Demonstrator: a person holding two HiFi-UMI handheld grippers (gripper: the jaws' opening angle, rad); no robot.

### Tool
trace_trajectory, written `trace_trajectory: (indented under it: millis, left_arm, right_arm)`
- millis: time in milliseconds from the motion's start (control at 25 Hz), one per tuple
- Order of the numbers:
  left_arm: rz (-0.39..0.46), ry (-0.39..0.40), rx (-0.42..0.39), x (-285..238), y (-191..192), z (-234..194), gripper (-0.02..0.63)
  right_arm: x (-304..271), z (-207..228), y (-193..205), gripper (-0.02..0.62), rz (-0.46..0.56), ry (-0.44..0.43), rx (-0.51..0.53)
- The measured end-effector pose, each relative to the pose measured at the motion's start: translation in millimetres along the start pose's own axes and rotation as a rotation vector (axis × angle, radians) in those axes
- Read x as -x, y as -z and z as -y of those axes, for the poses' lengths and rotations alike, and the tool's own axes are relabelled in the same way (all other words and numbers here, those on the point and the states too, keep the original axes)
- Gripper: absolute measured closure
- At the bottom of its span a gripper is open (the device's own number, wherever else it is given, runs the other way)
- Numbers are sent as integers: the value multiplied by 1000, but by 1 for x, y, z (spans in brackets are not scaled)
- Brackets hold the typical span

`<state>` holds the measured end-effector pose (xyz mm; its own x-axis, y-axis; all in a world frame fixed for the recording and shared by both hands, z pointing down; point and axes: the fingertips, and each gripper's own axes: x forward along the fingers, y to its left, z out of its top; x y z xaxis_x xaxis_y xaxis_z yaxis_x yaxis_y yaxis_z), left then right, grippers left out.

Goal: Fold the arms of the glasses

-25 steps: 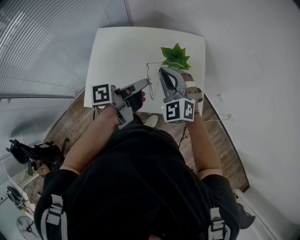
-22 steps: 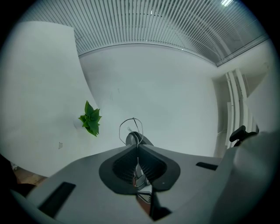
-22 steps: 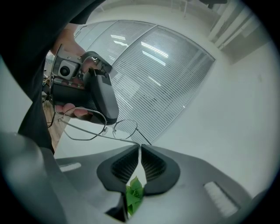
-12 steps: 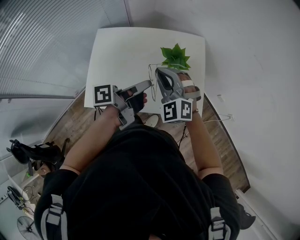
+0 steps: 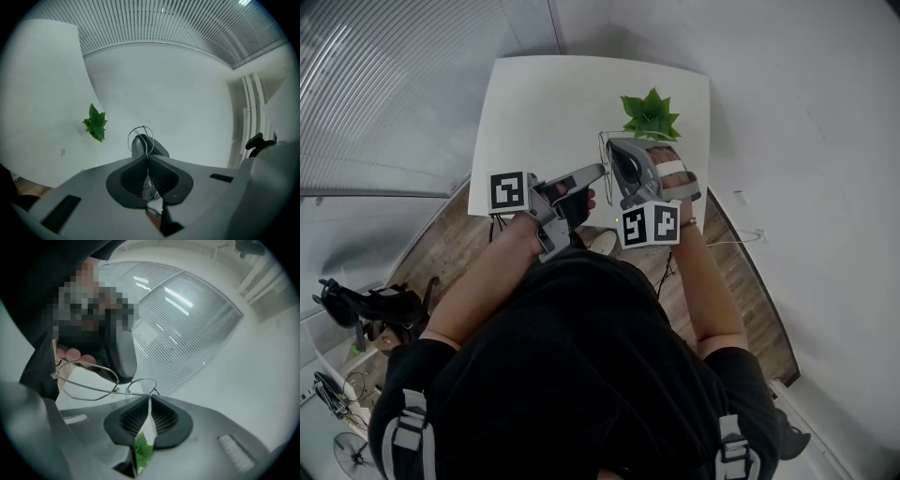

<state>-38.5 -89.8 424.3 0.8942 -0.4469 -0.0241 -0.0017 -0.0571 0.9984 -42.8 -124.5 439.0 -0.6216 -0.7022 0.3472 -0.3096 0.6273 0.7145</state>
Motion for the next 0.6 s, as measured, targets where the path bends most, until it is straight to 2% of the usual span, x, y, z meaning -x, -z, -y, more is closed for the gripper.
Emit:
trace_trajectory:
  millis: [200,360,600]
  left_arm:
    - [-1,3,-3,-3,10,2,594]
    - [10,-2,2,0,1,0,594]
    - [28,-1,-3,-2,1,2,594]
  right_arm:
    - [9,-4,-1,564,-7,7,86]
    - [0,-5,0,492,-25,-22,98]
    - [5,-8,8,456,-47,-37,118]
